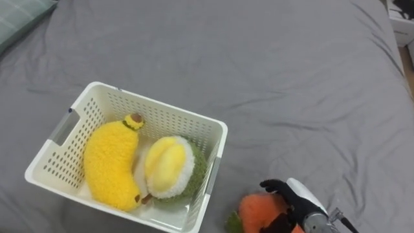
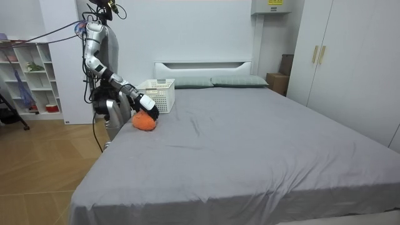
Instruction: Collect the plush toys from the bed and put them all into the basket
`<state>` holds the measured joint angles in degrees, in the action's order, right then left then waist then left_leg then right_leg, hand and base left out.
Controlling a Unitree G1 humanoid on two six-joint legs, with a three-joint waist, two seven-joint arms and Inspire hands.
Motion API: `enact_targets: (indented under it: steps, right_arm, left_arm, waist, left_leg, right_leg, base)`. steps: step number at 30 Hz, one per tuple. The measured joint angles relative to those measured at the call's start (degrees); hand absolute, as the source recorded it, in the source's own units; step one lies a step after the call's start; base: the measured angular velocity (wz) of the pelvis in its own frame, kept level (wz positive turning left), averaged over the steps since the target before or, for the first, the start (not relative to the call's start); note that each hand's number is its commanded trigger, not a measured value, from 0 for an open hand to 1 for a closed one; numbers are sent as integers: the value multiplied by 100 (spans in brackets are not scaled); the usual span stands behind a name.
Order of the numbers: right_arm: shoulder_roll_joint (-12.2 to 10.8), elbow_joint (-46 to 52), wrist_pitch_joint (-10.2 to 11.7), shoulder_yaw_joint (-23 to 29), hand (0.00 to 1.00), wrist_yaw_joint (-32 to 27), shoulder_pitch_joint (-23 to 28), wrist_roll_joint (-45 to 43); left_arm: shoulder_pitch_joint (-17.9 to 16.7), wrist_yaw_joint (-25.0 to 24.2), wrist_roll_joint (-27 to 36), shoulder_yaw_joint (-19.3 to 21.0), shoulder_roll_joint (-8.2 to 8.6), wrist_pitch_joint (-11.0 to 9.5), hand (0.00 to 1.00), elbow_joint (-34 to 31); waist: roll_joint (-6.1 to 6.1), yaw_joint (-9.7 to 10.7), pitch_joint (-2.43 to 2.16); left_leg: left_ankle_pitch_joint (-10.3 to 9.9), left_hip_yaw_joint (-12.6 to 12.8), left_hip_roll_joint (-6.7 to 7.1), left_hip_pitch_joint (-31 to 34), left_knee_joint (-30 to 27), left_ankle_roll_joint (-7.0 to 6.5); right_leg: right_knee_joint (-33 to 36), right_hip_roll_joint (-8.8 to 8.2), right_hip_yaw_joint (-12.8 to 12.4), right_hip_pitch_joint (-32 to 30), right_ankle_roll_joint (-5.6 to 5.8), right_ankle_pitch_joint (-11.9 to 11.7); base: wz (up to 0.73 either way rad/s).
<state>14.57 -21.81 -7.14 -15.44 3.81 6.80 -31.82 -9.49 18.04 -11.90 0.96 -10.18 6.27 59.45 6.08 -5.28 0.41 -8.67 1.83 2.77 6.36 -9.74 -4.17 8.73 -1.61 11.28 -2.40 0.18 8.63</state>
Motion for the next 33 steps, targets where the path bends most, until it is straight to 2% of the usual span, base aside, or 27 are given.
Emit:
enact_targets:
  steps: [4, 11, 21, 25, 29, 33]
  right_arm:
    - [47, -13, -11, -59, 100, -9, -38, -142]
    - [55, -11, -47, -135, 100, -3, -37, -237]
    - [55, 81, -57, -135, 100, 21, -97, -349]
    - [57, 604, -114, -125, 100, 141, -112, -489]
    - [60, 1065, -130, -80, 100, 195, -96, -498]
    - [62, 1494, -144, -4, 100, 207, -88, -501]
  left_arm:
    - [1, 0, -1, -7, 1, 0, 0, 25]
    - [-11, 0, -5, 6, 1, -1, 0, 19]
    - [-31, -10, -4, 123, 1, 42, 0, -2]
    - [-21, -54, -4, 274, 6, 39, 0, -5]
    - [-92, -81, -4, 352, 9, 28, 0, 18]
    - [-236, -73, -7, 422, 10, 60, 0, 17]
  waist:
    - [41, -61, 20]
    - [5, -204, 48]
    - [45, -315, 16]
    - [70, -303, -1]
    - [42, -305, 17]
    - [25, -295, 14]
  left_leg:
    - [0, -6, 0, 4, -2, 0]
    - [0, -40, 6, 7, 11, 0]
    - [0, -43, 5, -88, 4, 0]
    - [0, -56, 4, -121, -11, 0]
    - [-1, -60, 6, -199, -19, 2]
    - [-1, -58, 5, -200, -33, 2]
  right_leg:
    - [0, 1, -1, 0, 0, 0]
    - [-2, -9, 45, 26, 0, 0]
    - [-3, -17, 76, 128, 1, 0]
    - [-6, -12, 54, 183, 1, 0]
    - [-7, -3, 19, 268, 1, 0]
    - [-5, 0, -1, 270, 1, 0]
  base:
    - [0]
    - [3]
    - [0]
    - [1]
    - [1]
    - [-1]
